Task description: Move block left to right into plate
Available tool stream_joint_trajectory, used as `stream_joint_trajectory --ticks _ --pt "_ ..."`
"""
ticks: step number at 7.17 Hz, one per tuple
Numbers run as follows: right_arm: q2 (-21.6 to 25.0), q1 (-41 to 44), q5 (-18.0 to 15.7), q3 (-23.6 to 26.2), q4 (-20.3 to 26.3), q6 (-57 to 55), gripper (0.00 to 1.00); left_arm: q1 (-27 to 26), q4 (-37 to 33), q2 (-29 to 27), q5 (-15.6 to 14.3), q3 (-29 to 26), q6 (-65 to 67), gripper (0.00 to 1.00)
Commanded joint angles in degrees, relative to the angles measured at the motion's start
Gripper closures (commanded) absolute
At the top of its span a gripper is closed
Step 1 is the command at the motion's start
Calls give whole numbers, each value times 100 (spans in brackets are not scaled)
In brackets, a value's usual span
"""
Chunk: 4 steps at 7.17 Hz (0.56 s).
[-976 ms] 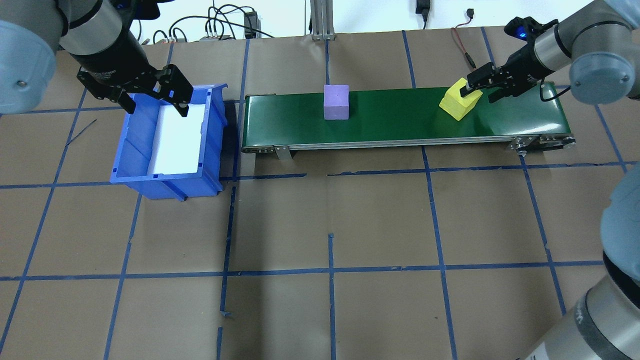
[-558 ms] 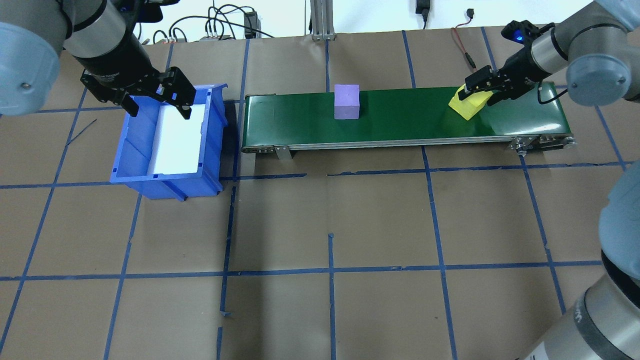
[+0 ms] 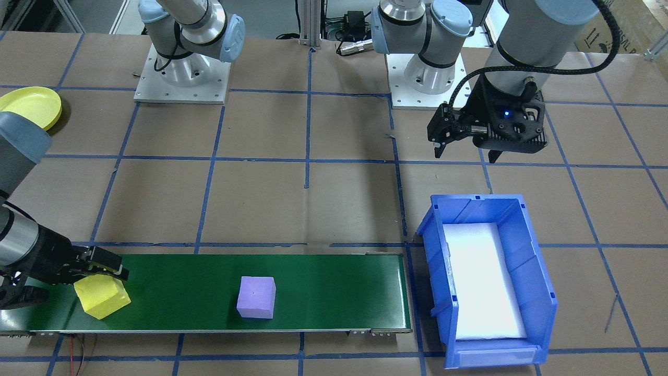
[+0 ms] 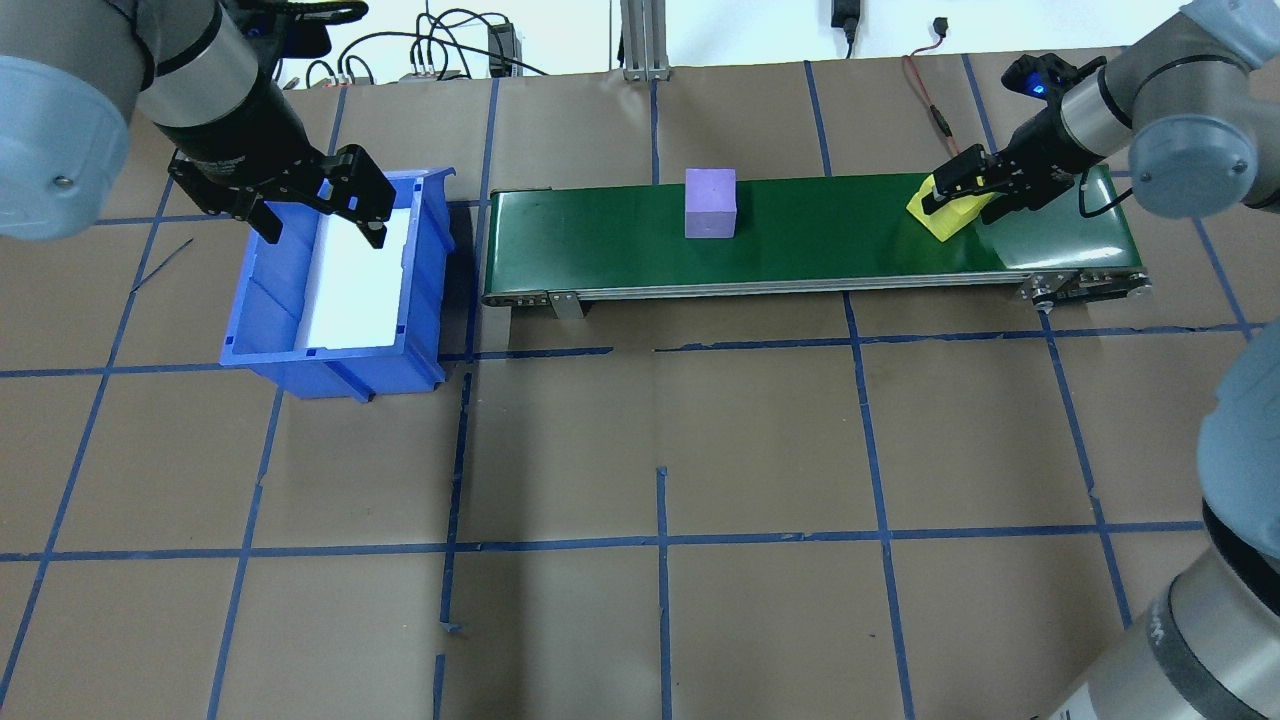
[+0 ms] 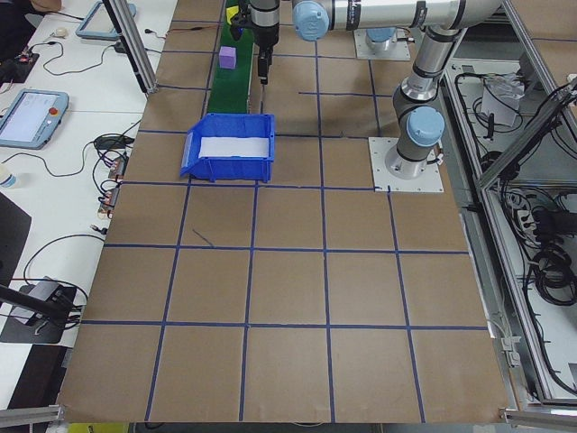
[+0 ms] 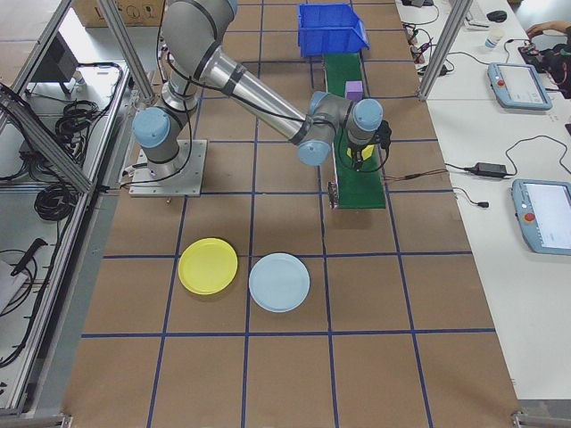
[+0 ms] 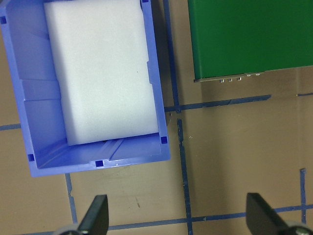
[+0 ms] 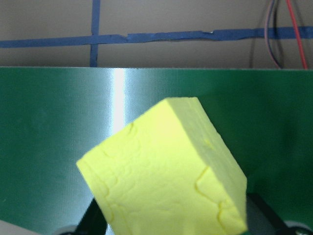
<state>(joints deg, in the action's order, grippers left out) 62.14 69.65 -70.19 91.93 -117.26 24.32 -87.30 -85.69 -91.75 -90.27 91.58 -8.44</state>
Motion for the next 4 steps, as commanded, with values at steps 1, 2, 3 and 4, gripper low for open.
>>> stream_joint_trajectory --ticks 1,2,3,4 --pt "0 -4 -484 -78 -208 3 42 2 0 0 0 9 0 0" --pt "0 -4 -826 -87 -427 -6 52 11 -9 0 -9 9 0 0" --pt "34 -4 -856 -61 -508 20 79 11 -35 8 -17 17 0 0" --pt "78 -4 -986 -26 -509 -6 92 11 -27 8 -9 26 0 0"
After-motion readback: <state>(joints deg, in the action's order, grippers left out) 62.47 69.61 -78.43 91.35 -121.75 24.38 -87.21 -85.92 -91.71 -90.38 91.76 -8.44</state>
